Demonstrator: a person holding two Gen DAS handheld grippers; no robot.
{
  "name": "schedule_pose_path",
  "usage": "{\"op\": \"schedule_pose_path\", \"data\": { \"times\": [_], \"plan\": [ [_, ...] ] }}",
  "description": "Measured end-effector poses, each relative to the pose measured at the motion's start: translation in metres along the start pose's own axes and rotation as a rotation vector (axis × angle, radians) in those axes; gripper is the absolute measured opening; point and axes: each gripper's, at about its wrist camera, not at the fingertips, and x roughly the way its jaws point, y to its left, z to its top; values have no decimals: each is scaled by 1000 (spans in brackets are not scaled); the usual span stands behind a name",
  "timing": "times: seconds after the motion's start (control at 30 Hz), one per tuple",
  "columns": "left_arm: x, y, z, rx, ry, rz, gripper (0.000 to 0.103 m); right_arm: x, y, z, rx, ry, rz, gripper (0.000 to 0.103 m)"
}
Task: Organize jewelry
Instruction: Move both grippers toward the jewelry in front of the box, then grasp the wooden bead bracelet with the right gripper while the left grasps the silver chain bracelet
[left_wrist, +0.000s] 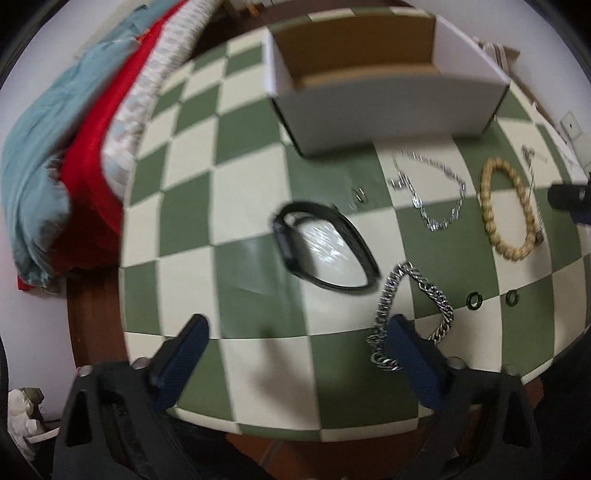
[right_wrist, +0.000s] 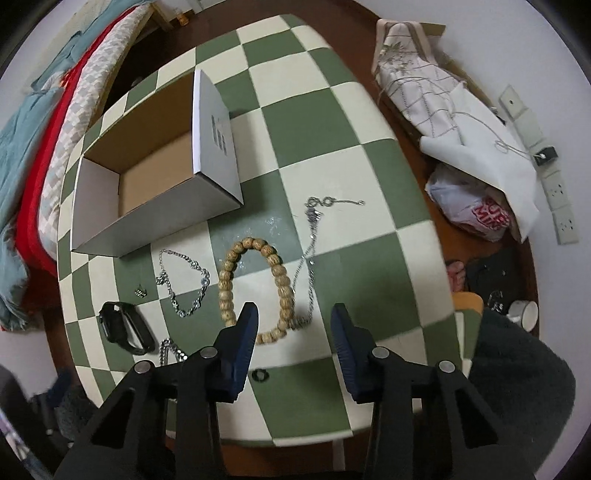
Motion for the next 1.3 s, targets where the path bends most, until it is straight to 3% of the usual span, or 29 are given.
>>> {"op": "schedule_pose_path", "data": {
  "times": [0.1,0.17,0.23,0.27,0.3,0.33,0.53,0.77,0.83,0.9,0.93,1.3],
  "plan": [
    [15,-8,0,11,32,-19,75,8,5,6,-30,11,-7,42],
    [13,-9,0,2,16,-53,69,11,8,9,-46,16,-10,42],
    [8,-9,1,11,-3,-78,57,14,8,13,-54,18,-9,42],
    [7,-10,2,13,-18,-105,41,15,8,14,-58,18,-4,42],
    [6,-10,2,11,-24,-144,18,16,8,16,-66,20,-4,42],
    [6,-11,3,13,-22,-156,6,15,7,16,-73,23,-2,42],
    [-3,6,-3,1,-28,-122,5,24,15,22,-134,31,-23,43],
    [-6,28,-14,-58,-50,-97,5,46,31,23,-209,62,-113,45],
    [-10,33,-13,-65,-59,-92,5,48,39,20,-257,34,-146,43],
    [-16,36,-13,-70,-71,-96,5,46,44,17,-270,8,-131,13],
    [-19,38,-12,-70,-80,-98,5,47,45,15,-273,8,-126,9],
    [-80,40,4,-77,-209,-171,0,-23,32,20,-191,-113,63,9]
  ]
}}
